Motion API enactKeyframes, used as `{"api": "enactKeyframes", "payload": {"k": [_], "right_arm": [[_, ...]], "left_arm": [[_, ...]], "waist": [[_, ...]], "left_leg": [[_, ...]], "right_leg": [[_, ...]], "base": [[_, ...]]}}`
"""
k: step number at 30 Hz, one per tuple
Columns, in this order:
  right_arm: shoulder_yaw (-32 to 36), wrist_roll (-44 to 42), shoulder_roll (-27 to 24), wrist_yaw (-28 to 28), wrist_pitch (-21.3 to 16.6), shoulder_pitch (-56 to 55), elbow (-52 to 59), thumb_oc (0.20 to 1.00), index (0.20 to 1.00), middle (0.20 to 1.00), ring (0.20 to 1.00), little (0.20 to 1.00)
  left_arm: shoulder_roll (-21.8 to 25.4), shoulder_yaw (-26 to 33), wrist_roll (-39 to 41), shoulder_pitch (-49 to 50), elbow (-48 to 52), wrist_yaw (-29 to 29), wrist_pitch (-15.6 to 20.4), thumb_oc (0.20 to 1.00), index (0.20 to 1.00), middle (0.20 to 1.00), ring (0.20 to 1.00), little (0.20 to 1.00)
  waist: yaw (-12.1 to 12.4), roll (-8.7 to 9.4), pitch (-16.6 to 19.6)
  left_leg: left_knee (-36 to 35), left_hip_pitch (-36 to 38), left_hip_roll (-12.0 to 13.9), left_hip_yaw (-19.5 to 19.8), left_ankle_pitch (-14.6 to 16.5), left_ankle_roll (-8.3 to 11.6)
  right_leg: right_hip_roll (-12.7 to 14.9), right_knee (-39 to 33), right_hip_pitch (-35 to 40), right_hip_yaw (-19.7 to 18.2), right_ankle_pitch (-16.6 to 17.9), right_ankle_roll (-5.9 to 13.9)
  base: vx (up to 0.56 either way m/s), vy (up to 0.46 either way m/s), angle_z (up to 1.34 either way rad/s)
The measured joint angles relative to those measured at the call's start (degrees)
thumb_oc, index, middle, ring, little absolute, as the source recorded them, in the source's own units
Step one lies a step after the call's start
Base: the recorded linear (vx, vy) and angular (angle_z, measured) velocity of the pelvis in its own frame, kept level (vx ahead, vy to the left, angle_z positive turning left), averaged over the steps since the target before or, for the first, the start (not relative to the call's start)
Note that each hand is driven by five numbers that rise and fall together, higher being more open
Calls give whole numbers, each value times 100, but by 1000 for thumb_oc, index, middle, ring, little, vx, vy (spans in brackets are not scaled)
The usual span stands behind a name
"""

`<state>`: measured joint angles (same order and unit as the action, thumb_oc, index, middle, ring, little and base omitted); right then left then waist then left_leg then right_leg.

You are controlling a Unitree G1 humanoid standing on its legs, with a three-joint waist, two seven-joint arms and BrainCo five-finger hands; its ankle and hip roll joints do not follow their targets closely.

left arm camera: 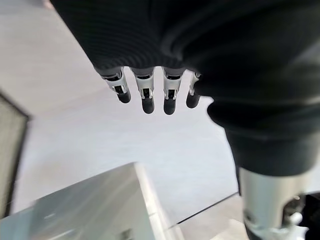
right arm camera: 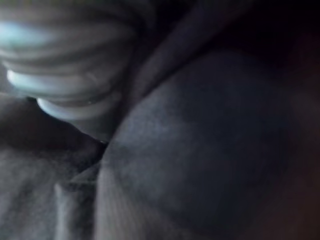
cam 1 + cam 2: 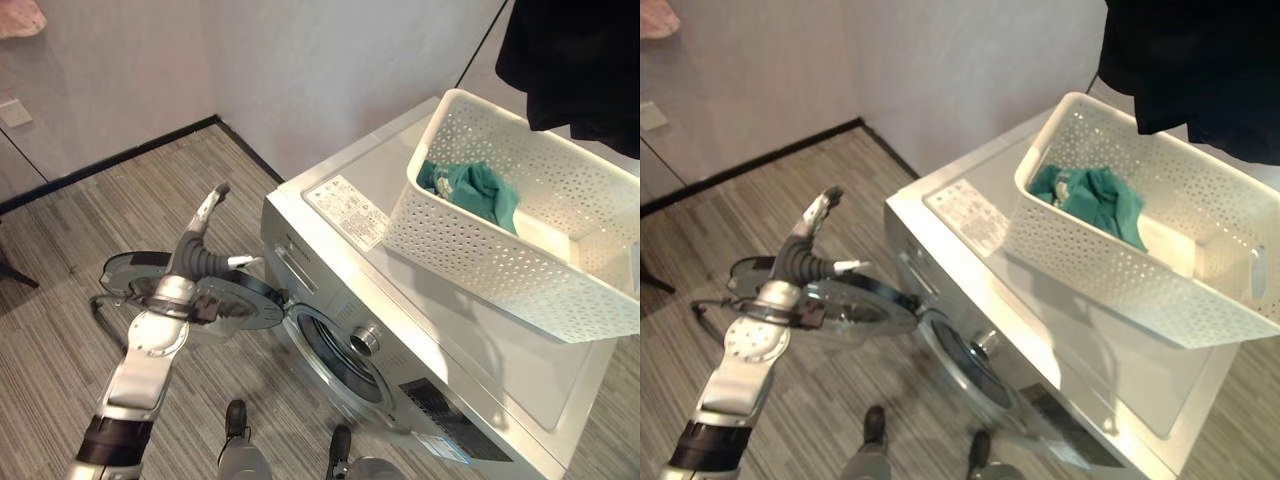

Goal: Grab the laundry basket,head to the washer,open it,put in the laundry and shut it.

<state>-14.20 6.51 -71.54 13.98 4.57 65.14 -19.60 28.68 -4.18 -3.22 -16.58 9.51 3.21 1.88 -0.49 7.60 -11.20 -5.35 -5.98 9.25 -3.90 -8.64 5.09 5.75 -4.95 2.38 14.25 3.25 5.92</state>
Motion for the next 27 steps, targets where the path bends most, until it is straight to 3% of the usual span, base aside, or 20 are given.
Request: {"api": "enactKeyframes", "payload": {"k": [8, 13, 18, 21, 27], "right_arm": [[-815, -15, 1174, 92, 86, 888, -412, 200, 200, 200, 200, 200], [-1257, -136, 1466, 93, 150, 1238, -594, 200, 200, 200, 200, 200], [-1639, -369, 1776, 92, 178, 1439, -615, 200, 200, 200, 200, 200], [-1712, -579, 1832, 94, 180, 1485, -622, 200, 200, 200, 200, 200], [-2009, -713, 1931, 99, 163, 1544, -592, 200, 200, 200, 200, 200]], "left_arm": [[-619, -1034, 74, -2826, -1346, 490, -115, 1000, 1000, 1000, 1000, 1000], [-1056, -1585, 578, -3541, -2144, 592, -151, 1000, 1000, 1000, 1000, 1000], [-1953, -2340, 1455, -4286, -3374, 685, -265, 1000, 1000, 1000, 1000, 1000], [-2277, -2377, 1696, -4683, -4062, 824, -346, 1000, 1000, 1000, 1000, 1000], [-2454, -2372, 1908, -5018, -4297, 1162, -339, 1000, 1000, 1000, 1000, 1000]], "waist": [[-350, -163, 353], [-496, -325, 505], [-707, -415, 608], [-803, -458, 641], [-941, -482, 657]], "left_leg": [[1, 136, -65, -114, -24, 3], [-1, 195, -52, -173, 9, -34], [-2, 214, -27, -230, 6, -26], [-2, 235, -33, -274, 3, -22], [-2, 259, 1, -305, 4, -21]], "right_leg": [[14, 1, 76, -92, 13, 7], [49, 0, 89, -161, 16, 13], [54, -1, 65, -231, 25, 9], [54, -1, 60, -267, 34, 14], [34, -1, 59, -303, 43, 3]], "base": [[1, 12, -5], [16, 19, -7], [13, 8, -6], [7, 4, -7], [2, -1, -3]]}}
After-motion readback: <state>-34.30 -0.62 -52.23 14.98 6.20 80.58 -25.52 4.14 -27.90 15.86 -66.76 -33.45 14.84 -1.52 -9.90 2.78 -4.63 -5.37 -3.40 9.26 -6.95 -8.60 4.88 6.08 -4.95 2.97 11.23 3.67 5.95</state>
